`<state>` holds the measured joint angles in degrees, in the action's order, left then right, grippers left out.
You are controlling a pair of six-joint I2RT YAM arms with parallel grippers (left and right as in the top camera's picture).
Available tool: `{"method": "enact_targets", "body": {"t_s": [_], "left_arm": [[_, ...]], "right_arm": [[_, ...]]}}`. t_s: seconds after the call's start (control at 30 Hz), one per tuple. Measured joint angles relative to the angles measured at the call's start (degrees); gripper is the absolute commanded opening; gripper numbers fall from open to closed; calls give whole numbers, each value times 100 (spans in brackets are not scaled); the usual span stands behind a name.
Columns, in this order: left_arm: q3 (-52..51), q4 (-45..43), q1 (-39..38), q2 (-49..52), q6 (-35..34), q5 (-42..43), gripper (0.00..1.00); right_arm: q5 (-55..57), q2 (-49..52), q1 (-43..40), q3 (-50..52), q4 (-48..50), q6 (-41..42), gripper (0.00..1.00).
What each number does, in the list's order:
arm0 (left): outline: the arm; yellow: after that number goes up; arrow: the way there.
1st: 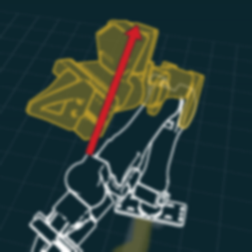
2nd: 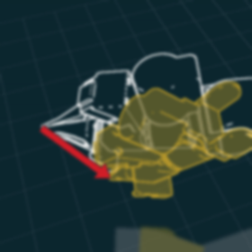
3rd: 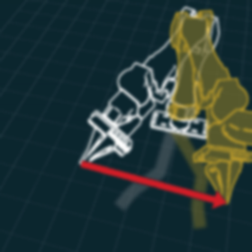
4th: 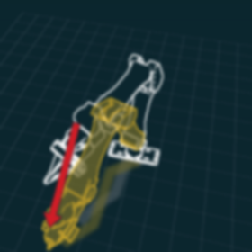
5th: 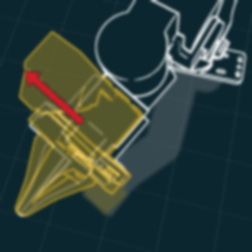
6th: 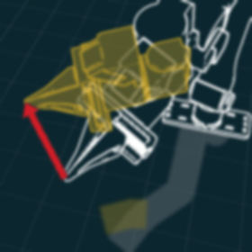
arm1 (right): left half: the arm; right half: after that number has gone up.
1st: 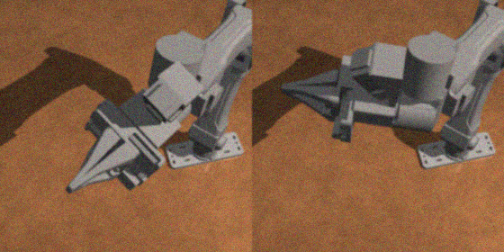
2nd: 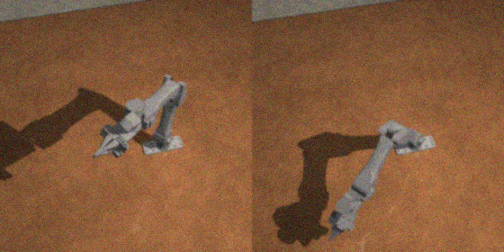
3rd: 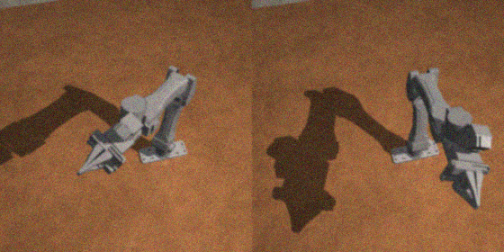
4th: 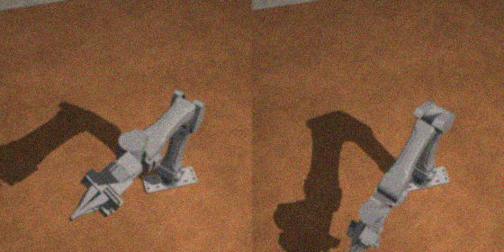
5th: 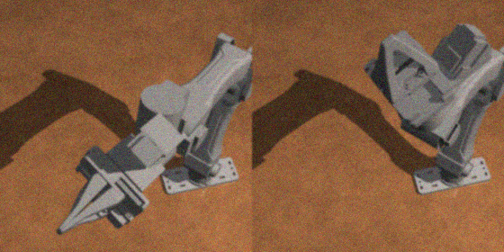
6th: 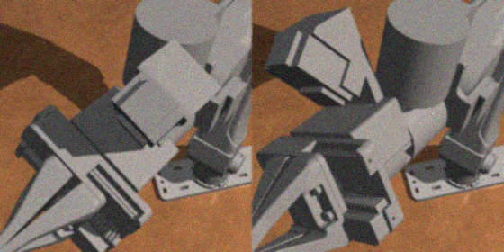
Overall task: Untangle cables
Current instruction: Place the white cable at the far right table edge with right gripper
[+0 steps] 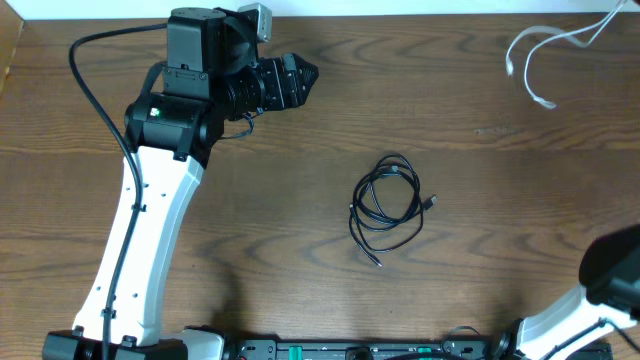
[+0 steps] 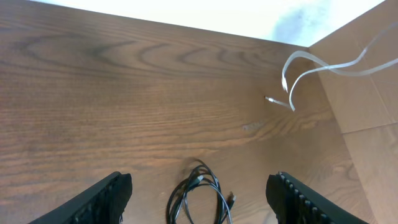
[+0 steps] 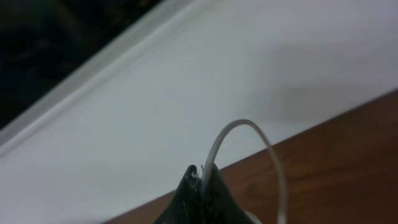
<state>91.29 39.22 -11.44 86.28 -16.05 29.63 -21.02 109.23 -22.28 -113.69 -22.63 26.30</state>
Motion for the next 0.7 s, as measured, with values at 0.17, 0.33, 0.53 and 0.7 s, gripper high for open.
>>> {"method": "enact_targets", "body": {"t_s": [0.17,0.33,0.53,0.7], "left_arm": [[0,133,-2,0,2,-2,74],[-2,133,0,0,24,-4,74],[-96,136,-2,0,199,-4,74],[-177,140,-2,0,284,-4,74]], "right_arm": [[1104,654,2,-857,31,-70,1],[1598,951,0,-1038,299,-155,2],[1808,1908,-17,-1084,317,-195,18],[1849,2509,-35,-1045,-162,-208,99]]}}
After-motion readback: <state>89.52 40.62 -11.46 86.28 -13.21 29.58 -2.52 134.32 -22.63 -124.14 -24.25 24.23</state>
